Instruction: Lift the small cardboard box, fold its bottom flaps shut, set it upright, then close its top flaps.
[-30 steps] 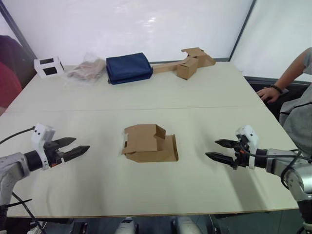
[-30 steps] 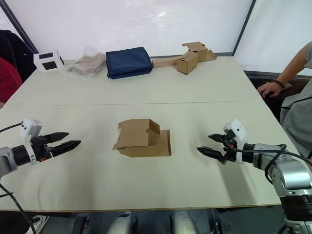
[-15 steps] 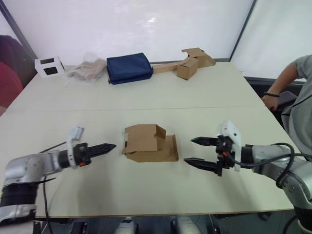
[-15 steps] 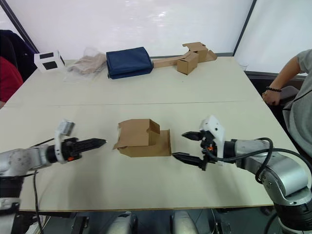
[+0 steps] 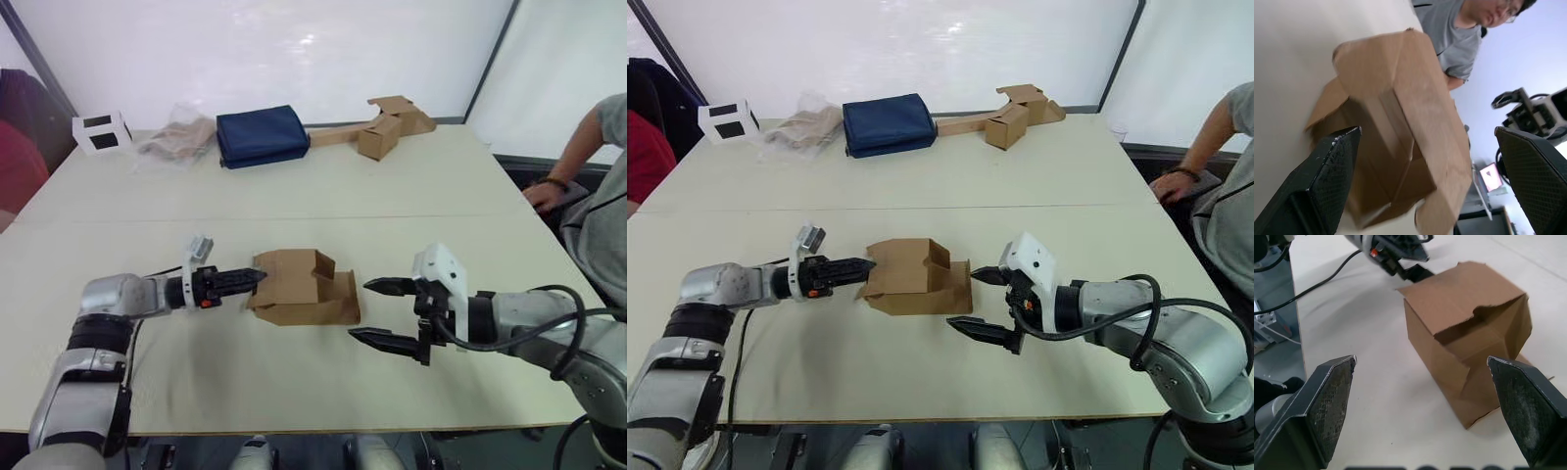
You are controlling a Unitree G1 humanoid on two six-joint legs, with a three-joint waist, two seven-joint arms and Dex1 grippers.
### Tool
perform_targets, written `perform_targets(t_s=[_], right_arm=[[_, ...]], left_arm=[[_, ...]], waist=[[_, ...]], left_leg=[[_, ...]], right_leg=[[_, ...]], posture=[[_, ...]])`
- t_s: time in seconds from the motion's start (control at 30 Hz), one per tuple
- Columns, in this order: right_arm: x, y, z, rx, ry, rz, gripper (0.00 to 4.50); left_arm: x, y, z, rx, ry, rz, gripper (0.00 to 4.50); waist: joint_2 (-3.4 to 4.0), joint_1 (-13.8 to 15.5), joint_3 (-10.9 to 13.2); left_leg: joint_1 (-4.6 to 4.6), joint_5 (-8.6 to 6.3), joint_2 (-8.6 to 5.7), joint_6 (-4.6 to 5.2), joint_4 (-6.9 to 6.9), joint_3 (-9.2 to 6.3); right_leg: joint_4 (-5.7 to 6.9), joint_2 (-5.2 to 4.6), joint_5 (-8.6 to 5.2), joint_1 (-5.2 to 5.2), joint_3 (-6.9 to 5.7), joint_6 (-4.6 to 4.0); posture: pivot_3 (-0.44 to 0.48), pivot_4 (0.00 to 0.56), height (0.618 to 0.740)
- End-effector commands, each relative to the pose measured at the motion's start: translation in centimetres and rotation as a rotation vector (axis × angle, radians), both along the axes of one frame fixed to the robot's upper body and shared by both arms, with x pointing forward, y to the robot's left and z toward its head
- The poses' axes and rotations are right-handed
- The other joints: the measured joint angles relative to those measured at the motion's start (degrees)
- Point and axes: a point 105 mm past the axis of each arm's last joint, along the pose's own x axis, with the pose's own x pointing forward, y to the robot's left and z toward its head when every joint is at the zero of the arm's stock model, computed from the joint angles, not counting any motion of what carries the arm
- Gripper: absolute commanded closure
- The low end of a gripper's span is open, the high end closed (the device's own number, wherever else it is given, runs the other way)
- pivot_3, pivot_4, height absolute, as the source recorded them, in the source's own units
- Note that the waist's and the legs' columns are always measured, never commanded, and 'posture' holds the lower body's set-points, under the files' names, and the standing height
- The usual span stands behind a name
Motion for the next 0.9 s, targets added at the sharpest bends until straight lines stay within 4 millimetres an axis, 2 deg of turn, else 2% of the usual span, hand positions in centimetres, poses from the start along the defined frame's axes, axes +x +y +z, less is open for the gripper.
perform_targets(t_s=[0.03,0.2,0.3,0.57,0.63,0.83,0.9], right_arm=[[-0.5,0.4,0.5,0.009,-0.035,0.01,0.04],[-0.6,0.3,0.3,0.002,-0.032,-0.006,0.04],[-0.7,0.1,0.2,0.002,-0.03,-0.017,0.0],[-0.7,0.0,-0.1,0.002,-0.024,-0.034,0.0],[-0.6,-0.1,-0.2,0.003,-0.02,-0.038,0.0],[-0.4,-0.1,0.1,0.044,-0.022,-0.051,0.0],[1.2,-0.6,2.0,0.178,-0.091,-0.135,0.0]], left_arm=[[0.7,-0.6,0.8,-0.007,-0.036,-0.034,0.0],[1.1,-1.4,1.1,-0.014,-0.054,-0.074,0.0],[1.3,-1.9,1.3,-0.031,-0.055,-0.085,0.73],[1.2,-2.5,1.3,-0.044,-0.046,-0.121,3.6],[1.2,-2.7,1.4,-0.053,-0.047,-0.126,4.47],[1.4,-2.3,2.4,-0.066,-0.088,-0.108,4.49],[1.8,-1.7,4.9,-0.084,-0.192,-0.097,4.49]], waist=[[0.0,0.0,0.0],[0.0,-0.2,0.0],[0.0,-0.1,0.0],[0.0,-0.1,0.0],[0.0,-0.1,0.0],[0.0,-0.1,0.0],[-0.11,-0.1,0.0]], left_leg=[[0.0,0.0,0.0,0.0,0.0,0.0],[-0.01,0.0,0.0,0.0,-0.01,0.0],[-0.01,0.0,0.0,0.0,-0.01,-0.03],[-0.02,0.0,0.0,0.0,0.0,-0.05],[-0.02,0.0,0.0,0.0,0.0,-0.05],[-0.02,0.0,0.0,0.0,0.01,-0.05],[-0.02,0.0,0.0,0.0,0.01,-0.06]], right_leg=[[0.0,0.0,0.0,-0.01,0.0,0.0],[0.01,0.01,0.0,-0.02,0.0,0.0],[0.02,0.03,0.0,-0.03,0.0,0.0],[0.02,0.02,0.0,-0.02,-0.01,0.0],[0.02,0.02,0.0,-0.02,0.0,0.0],[0.03,0.02,0.0,-0.02,-0.01,0.0],[0.04,0.02,0.0,-0.02,-0.01,0.0]], posture=[[0.0,0.15,0.74],[0.0,0.15,0.74],[0.0,0.15,0.74],[0.0,0.15,0.74],[0.0,0.15,0.74],[0.0,0.15,0.74],[0.0,0.15,0.74]])
